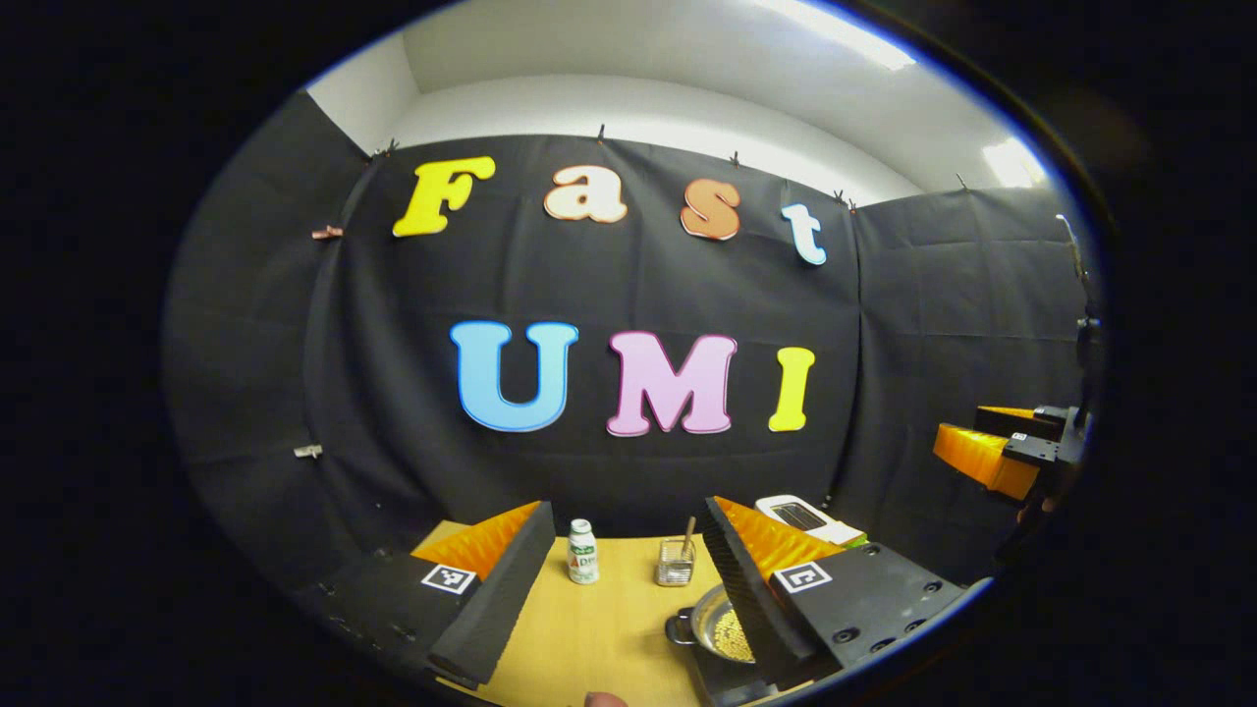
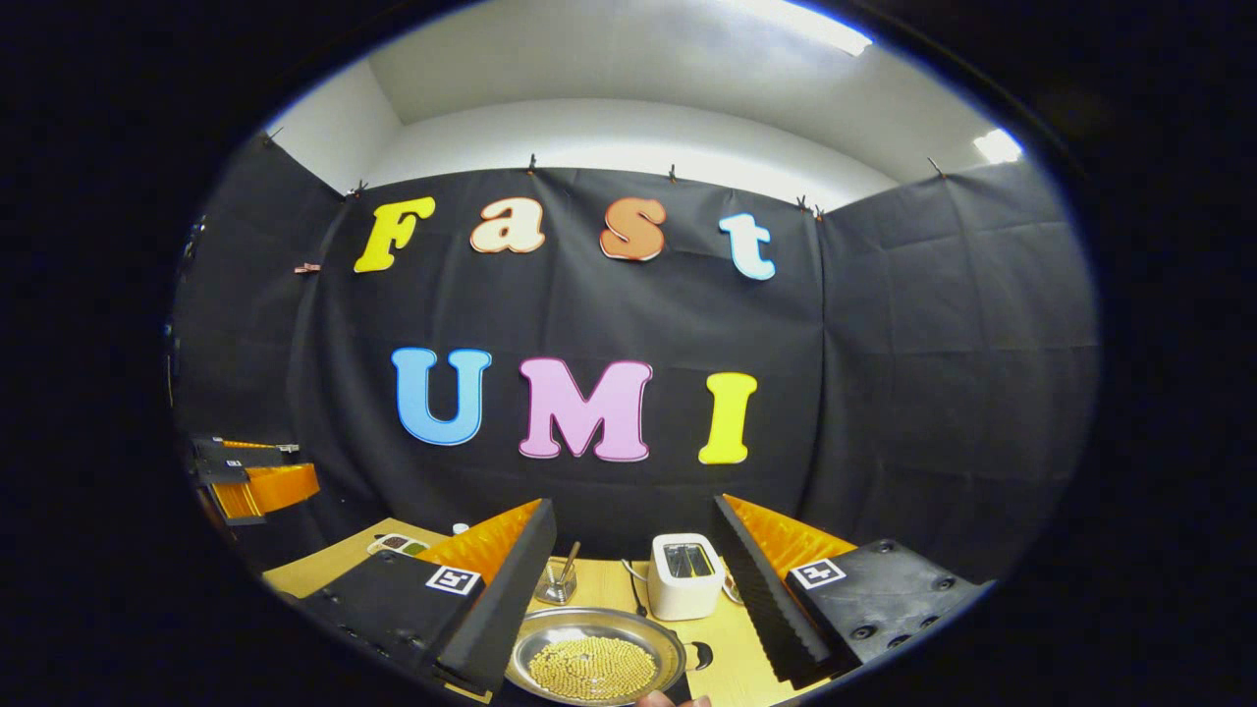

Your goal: First push the handle of the pot to place it horizontally, then grasp the pot with both hands and set it on the induction cooktop.

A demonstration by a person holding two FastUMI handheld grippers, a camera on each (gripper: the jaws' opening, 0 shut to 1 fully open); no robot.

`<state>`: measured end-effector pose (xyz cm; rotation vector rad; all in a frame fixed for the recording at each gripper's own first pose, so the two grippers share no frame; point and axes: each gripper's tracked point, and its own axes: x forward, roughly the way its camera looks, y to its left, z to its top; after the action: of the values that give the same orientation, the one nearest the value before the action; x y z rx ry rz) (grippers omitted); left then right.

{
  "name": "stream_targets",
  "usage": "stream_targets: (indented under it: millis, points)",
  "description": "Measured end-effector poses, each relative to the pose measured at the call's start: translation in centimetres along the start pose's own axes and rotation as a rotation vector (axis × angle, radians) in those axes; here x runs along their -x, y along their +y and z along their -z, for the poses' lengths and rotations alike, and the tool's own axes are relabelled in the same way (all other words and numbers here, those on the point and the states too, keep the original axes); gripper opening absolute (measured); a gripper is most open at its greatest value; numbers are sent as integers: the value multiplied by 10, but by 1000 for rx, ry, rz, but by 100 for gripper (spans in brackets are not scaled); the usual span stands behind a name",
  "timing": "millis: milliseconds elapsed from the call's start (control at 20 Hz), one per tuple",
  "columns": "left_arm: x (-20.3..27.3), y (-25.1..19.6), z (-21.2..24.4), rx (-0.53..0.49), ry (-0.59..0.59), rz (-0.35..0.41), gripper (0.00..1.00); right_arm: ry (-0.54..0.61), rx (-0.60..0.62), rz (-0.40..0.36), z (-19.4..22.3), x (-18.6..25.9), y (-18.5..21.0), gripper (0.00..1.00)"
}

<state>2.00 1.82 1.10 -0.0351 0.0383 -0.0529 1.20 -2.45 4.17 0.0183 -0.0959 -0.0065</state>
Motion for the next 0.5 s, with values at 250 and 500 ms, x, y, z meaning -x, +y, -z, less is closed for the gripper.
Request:
stream_targets:
  millis: [250,500]
  points:
    - [17,9,-21,6,-57,7,94,-66,-27,-6,-34,12,26,97]
    - [25,21,-7,50,-21,-4,94,-62,29,-8,-30,20,34,97]
